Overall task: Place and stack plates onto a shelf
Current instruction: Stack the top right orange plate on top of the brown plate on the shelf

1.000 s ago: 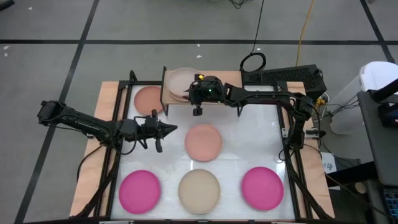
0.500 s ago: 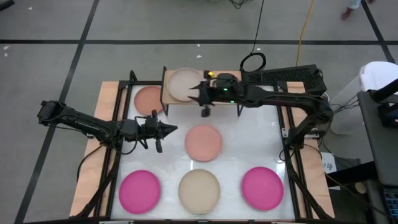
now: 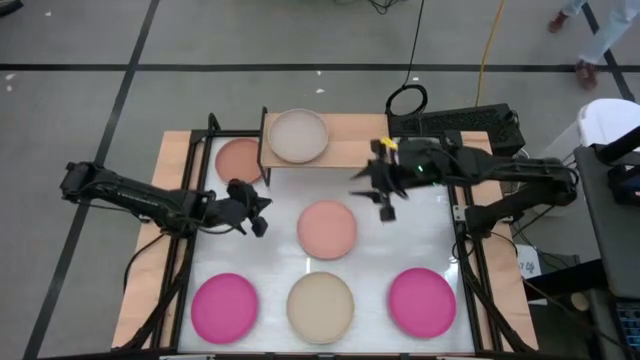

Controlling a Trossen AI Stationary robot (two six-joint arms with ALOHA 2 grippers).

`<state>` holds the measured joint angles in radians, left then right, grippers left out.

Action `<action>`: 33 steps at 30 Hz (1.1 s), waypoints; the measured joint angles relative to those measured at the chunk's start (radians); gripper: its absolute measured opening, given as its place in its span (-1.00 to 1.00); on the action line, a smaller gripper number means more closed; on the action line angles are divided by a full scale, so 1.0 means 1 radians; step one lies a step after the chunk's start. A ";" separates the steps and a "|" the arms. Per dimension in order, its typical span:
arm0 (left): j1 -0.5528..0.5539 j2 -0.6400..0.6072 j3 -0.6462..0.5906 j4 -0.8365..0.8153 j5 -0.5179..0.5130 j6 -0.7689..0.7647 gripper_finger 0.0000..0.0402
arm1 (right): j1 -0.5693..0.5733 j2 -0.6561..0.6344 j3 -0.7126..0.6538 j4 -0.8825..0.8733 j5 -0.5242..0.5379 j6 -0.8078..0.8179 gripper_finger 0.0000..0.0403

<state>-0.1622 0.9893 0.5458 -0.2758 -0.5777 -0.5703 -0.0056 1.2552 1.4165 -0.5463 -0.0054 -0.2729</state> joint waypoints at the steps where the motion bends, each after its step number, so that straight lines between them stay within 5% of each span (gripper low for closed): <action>1: 0.002 0.006 0.022 -0.058 -0.007 -0.013 -0.96 | 0.022 -0.017 -0.022 0.014 0.001 0.010 -0.32; 11: 0.098 0.121 0.196 -0.458 0.098 -0.093 -0.96 | 0.213 -0.199 -0.317 0.224 0.007 0.102 -0.32; 15: 0.126 0.163 0.201 -0.458 0.192 -0.018 -0.92 | 0.251 -0.272 -0.450 0.314 0.017 0.078 -0.32; 21: 0.170 0.230 0.201 -0.501 0.193 0.036 -0.69 | 0.271 -0.369 -0.598 0.420 0.095 0.090 -0.32; 33: 0.343 0.359 0.190 -0.531 0.182 0.223 -0.27 | 0.272 -0.447 -0.699 0.510 0.109 0.106 -0.32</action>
<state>0.1812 1.3480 0.7360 -0.8068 -0.3953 -0.3477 0.2660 0.8082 0.7179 -0.0359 0.1040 -0.1666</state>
